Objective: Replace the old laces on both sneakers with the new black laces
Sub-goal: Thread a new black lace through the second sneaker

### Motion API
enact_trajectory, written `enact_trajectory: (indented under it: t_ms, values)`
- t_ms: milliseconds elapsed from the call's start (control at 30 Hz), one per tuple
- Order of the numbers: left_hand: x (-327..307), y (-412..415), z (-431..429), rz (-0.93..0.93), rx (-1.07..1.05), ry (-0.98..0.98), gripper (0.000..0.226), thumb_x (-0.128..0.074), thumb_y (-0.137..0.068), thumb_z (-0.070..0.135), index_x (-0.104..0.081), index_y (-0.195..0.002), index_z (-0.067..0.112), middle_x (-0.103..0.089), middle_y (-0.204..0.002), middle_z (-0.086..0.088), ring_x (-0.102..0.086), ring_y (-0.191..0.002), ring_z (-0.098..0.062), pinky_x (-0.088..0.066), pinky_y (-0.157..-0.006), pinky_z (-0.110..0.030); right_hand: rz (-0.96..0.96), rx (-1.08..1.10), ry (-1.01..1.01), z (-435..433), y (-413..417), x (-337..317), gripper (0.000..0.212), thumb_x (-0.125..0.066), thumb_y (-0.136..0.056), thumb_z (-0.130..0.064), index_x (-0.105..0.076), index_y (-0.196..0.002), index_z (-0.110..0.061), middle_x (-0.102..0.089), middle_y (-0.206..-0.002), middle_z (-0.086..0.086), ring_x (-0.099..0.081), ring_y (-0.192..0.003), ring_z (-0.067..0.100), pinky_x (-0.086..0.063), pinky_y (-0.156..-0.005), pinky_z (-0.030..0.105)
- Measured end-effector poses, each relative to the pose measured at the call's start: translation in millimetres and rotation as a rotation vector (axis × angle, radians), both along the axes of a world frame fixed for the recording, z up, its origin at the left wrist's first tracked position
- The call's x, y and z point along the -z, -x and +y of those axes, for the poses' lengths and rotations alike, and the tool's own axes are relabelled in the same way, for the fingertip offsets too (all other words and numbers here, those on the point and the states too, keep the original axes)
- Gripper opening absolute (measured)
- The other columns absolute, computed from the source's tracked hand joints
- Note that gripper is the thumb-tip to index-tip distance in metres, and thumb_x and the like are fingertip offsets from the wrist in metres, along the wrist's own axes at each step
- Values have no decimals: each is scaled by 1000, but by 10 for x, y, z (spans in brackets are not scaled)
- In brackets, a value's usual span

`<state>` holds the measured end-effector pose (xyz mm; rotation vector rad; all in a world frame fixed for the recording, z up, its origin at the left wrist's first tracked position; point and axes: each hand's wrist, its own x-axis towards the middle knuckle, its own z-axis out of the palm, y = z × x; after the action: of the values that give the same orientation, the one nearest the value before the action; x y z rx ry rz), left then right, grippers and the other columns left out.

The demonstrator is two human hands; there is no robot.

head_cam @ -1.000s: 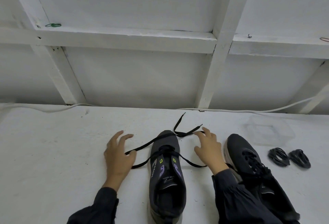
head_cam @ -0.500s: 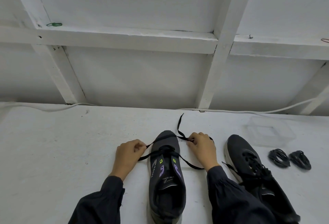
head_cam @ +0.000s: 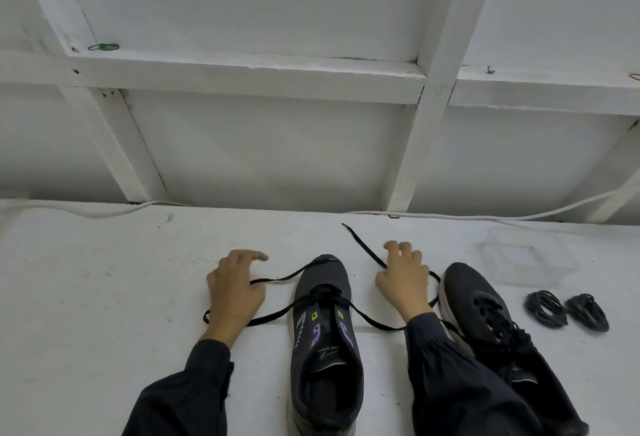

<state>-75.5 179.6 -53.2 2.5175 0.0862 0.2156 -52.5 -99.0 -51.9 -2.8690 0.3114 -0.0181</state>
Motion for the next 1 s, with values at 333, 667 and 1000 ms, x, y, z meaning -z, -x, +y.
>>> enact_trajectory:
  t_ms: [333,667,1000]
  values:
    - [20,-354,-673,70,356,210,20,-59,-94,33,-69,-111,29,-63,-111,10,-59,-103,-7,-46,-94,-31,-33,-263,73,322,-640,118,48,-39,-100,-8,-34,-147,-13,-40,-149,6,-40,-127,31,-37,-94,41]
    - [-4,-323,-621,6,294,296,13,-53,-98,16,-56,-89,23,-64,-85,9,-60,-84,-9,-46,-77,-26,-104,-100,-504,283,-582,1,10,-47,-91,-3,-56,-91,-6,-64,-92,12,-58,-83,28,-42,-68,33]
    - [-307,301,-395,-20,287,651,19,-59,-96,10,-71,-101,23,-71,-92,15,-65,-86,-6,-50,-74,-14,9,-348,-927,216,500,-699,5,-75,-83,-11,-78,-82,-15,-68,-64,-8,-47,-53,4,-41,-56,16]
